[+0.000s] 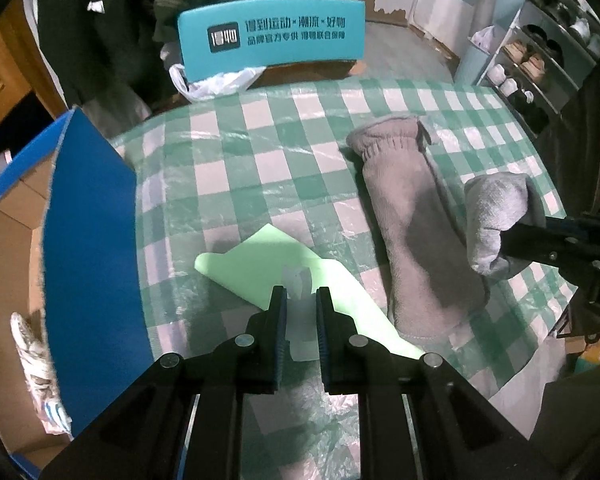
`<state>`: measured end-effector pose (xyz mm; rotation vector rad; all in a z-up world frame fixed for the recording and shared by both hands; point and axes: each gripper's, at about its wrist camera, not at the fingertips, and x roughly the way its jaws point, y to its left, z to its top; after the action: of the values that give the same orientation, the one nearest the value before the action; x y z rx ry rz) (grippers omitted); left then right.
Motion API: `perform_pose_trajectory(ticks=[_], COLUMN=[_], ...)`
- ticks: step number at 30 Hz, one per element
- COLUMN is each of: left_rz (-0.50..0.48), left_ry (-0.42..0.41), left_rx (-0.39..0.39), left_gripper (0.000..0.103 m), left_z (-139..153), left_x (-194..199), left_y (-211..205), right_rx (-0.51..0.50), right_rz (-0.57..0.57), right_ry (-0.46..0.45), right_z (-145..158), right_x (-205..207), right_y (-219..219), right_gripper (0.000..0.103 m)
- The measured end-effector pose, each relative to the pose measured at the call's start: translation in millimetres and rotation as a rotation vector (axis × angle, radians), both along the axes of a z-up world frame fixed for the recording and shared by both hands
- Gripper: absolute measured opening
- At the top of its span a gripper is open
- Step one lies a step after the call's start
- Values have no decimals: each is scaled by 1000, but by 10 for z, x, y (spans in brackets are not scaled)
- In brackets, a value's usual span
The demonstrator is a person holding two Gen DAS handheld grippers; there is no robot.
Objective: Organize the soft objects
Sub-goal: 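Carry the grey sock with right tool toward the box while left tool lifts the cloth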
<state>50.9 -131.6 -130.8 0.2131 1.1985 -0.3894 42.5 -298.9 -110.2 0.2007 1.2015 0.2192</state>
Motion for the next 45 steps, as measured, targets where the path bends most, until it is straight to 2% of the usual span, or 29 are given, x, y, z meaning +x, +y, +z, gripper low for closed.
perform_pose_trajectory(ticks=[27,45], left_rz=[56,129], left_ry=[-138,-192], left_rx=[-45,-56], left_gripper=[14,14], left_z=[712,960], left_x=[-227,-311], left_y=[454,950], right_rx=[-13,-4], right_rz=[81,187], right_ry=[-108,-147], right_z=[550,779], right_x=[-111,-55], right_y=[549,1203], right_gripper=[15,15])
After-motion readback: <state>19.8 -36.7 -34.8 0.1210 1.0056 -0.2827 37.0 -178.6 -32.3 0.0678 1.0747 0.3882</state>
